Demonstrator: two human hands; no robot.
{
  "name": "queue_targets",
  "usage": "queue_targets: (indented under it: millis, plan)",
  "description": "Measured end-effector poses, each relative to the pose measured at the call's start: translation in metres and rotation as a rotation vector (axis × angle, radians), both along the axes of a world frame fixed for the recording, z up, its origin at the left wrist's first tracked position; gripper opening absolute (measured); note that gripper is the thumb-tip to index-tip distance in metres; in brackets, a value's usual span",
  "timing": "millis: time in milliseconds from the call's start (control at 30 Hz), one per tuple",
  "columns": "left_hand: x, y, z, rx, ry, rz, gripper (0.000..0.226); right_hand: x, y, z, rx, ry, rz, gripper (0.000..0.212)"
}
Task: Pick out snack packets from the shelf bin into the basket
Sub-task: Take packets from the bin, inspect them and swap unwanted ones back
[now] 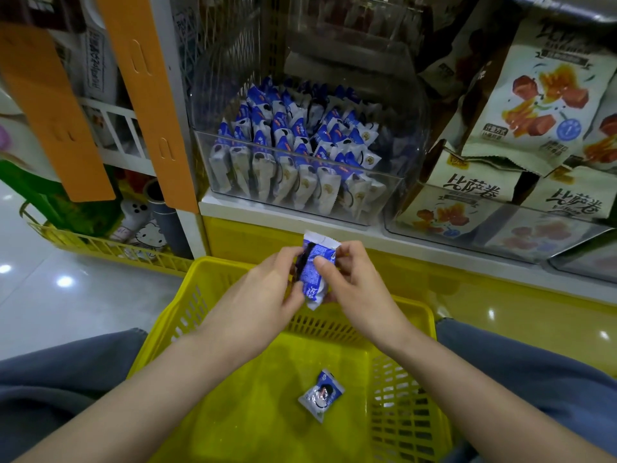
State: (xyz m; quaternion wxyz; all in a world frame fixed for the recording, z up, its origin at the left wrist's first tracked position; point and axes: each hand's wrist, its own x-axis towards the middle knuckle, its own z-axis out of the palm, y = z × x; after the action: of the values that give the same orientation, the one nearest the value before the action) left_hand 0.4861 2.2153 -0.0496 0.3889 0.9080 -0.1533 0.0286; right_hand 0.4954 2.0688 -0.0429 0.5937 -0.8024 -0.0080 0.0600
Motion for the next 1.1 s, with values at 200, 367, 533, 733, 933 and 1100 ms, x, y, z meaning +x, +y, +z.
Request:
queue_targets:
  millis: [200,367,533,733,933,1100]
  plan:
    - [0.007,0.0,-0.006,-0.115,0.043,0.052,0.04,0.002,0.004,-0.001,0.078,0.006,0.014,0.015]
    - [0.015,-0.011,0.007,-0.708,0.527,0.181,0.034,0.003,0.004,0.003,0.058,0.013,0.176,0.039]
    - [0.006,-0.017,0.011,-0.802,0.549,0.089,0.014,-0.001,0.004,0.003,-0.269,-0.215,0.098,0.059]
    - [0.012,-0.009,0.015,-0.809,0.342,0.222,0.015,-0.001,0.006,0.012,-0.186,-0.161,0.105,0.059]
    - [0.017,0.0,0.022,-0.91,0.394,0.272,0.032,0.002,0.001,0.024,0.064,-0.05,0.137,0.017]
    - [0.021,0.007,0.035,-0.71,0.239,0.218,0.032,-0.002,-0.001,0.028,0.105,-0.021,0.151,0.025]
